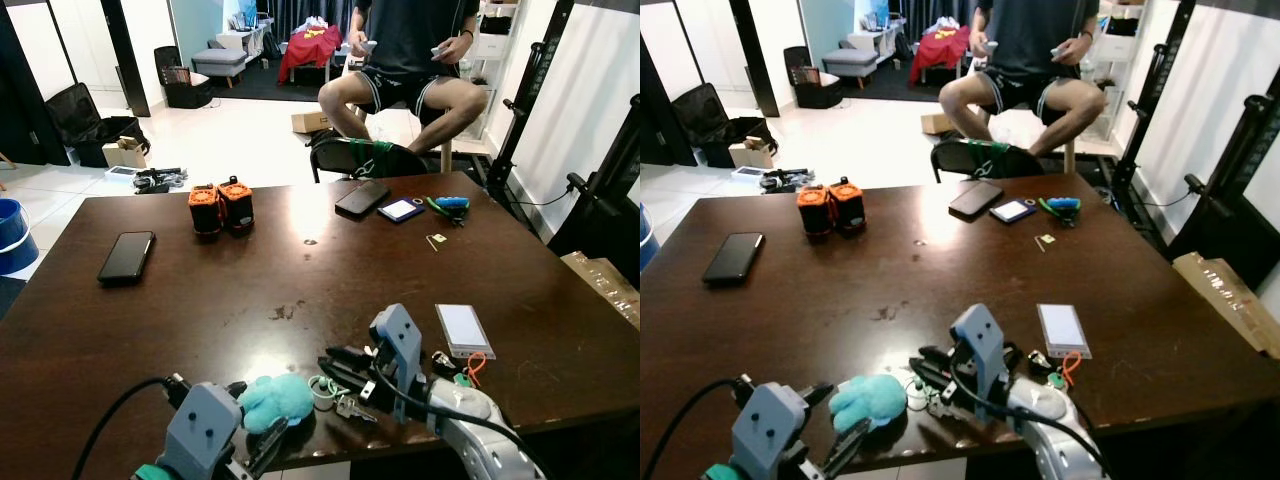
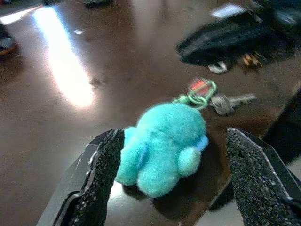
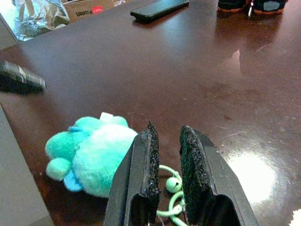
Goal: Hang keys on a hook
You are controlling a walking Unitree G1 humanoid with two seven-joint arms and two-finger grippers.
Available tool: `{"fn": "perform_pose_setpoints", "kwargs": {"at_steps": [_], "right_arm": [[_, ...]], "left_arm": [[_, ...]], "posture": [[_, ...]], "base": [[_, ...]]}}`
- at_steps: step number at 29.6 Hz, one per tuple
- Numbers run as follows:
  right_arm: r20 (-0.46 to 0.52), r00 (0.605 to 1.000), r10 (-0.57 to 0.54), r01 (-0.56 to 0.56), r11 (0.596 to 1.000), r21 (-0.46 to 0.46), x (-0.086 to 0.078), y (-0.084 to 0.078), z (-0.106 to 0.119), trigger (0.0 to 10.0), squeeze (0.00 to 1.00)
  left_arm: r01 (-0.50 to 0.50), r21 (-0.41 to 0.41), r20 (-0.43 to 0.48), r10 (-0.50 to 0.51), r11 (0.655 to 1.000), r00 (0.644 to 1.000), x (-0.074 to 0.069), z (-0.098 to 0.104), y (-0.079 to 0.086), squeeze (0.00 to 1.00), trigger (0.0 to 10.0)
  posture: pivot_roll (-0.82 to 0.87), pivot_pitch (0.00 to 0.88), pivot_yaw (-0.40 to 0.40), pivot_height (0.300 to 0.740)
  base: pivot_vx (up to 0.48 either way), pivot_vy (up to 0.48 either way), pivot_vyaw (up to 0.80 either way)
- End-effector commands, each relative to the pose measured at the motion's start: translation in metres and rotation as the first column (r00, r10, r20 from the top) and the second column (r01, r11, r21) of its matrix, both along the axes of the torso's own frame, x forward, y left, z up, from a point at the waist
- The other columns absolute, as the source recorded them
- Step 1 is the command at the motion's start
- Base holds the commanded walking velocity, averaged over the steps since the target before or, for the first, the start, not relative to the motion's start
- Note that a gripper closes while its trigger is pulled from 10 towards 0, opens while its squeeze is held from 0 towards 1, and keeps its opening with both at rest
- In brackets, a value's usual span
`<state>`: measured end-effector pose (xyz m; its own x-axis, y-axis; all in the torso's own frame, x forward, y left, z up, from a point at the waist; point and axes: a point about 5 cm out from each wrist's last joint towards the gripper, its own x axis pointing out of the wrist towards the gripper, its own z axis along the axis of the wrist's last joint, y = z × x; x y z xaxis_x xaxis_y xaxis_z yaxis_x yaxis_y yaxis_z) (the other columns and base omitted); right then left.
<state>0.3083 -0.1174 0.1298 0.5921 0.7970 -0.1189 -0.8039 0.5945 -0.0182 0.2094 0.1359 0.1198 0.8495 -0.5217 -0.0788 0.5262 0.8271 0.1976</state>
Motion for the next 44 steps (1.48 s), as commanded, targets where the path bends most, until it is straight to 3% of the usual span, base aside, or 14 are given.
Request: {"fn": "perform_pose_setpoints", "kwargs": {"at_steps": [1,2,3,15,22,23,26,33,37,40,44], "right_arm": [[0.002,1.000,-0.008,0.008,1.000,-0.001,0.002,0.001,-0.001,10.0,0.00],[0.002,1.000,-0.008,0.008,1.000,-0.001,0.002,0.001,-0.001,10.0,0.00],[0.005,1.000,-0.003,0.003,1.000,0.001,0.003,0.003,0.000,10.0,0.00],[0.011,1.000,-0.003,0.003,1.000,0.005,0.011,0.007,0.003,10.0,0.00],[0.015,1.000,0.010,-0.010,1.000,0.013,0.012,0.010,0.005,10.0,0.00],[0.019,1.000,0.018,-0.018,1.000,0.022,0.012,0.011,0.005,10.0,0.00],[0.026,0.999,0.043,-0.044,0.998,0.039,0.011,0.013,0.007,10.0,0.00],[0.026,0.992,0.125,-0.127,0.990,0.069,-0.006,0.015,0.007,10.0,0.00],[0.009,0.994,0.113,-0.114,0.990,0.084,-0.017,0.002,0.004,10.0,0.00],[0.006,0.995,0.102,-0.102,0.991,0.089,-0.018,-0.001,0.003,10.0,0.00],[0.010,0.997,0.072,-0.073,0.993,0.096,-0.016,-0.006,0.005,10.0,0.00]], "left_arm": [[0.020,0.027,-0.042,-0.019,0.999,0.999,-0.001,-0.008,0.001,0.61,10.0],[0.020,0.027,-0.042,-0.019,0.999,0.999,-0.001,-0.008,0.001,0.61,10.0],[0.039,0.032,-0.052,-0.038,0.999,0.998,0.002,-0.008,-0.001,0.00,10.0],[0.118,0.048,-0.130,-0.111,0.992,0.985,0.012,-0.025,-0.019,0.00,10.0],[0.089,0.111,-0.142,-0.073,0.990,0.987,0.022,-0.034,-0.021,0.00,10.0],[0.022,0.166,-0.122,-0.002,0.986,0.993,0.028,-0.037,-0.016,0.00,10.0],[-0.016,0.180,-0.111,0.036,0.984,0.993,0.031,-0.038,-0.012,0.00,10.0],[-0.033,0.164,-0.107,0.052,0.986,0.993,0.027,-0.034,-0.007,0.00,10.0],[-0.042,0.148,-0.115,0.060,0.988,0.992,0.024,-0.034,-0.004,0.00,10.0],[-0.050,0.138,-0.111,0.065,0.989,0.992,0.025,-0.033,-0.004,0.00,10.0],[-0.077,0.052,-0.082,0.081,0.996,0.993,0.030,-0.024,-0.008,0.00,10.0]], "posture": [[-0.13,0.000,0.102,0.740],[-0.13,0.000,0.102,0.740],[-0.13,0.000,0.104,0.740],[-0.13,0.000,0.098,0.740],[-0.13,0.000,0.094,0.740],[-0.13,0.000,0.097,0.740],[-0.13,0.000,0.097,0.740],[-0.13,0.000,0.092,0.740],[-0.13,0.000,0.092,0.740],[-0.13,0.000,0.092,0.740],[-0.14,0.000,0.101,0.740]], "base": [[0.000,0.000,0.00],[0.000,0.000,0.00],[0.000,0.000,0.00],[0.000,0.000,0.00],[0.000,0.000,0.00],[0.000,0.000,0.00],[0.000,0.000,0.00],[0.000,0.000,0.00],[0.000,0.000,0.00],[0.000,0.000,0.00],[0.000,0.000,0.00]]}}
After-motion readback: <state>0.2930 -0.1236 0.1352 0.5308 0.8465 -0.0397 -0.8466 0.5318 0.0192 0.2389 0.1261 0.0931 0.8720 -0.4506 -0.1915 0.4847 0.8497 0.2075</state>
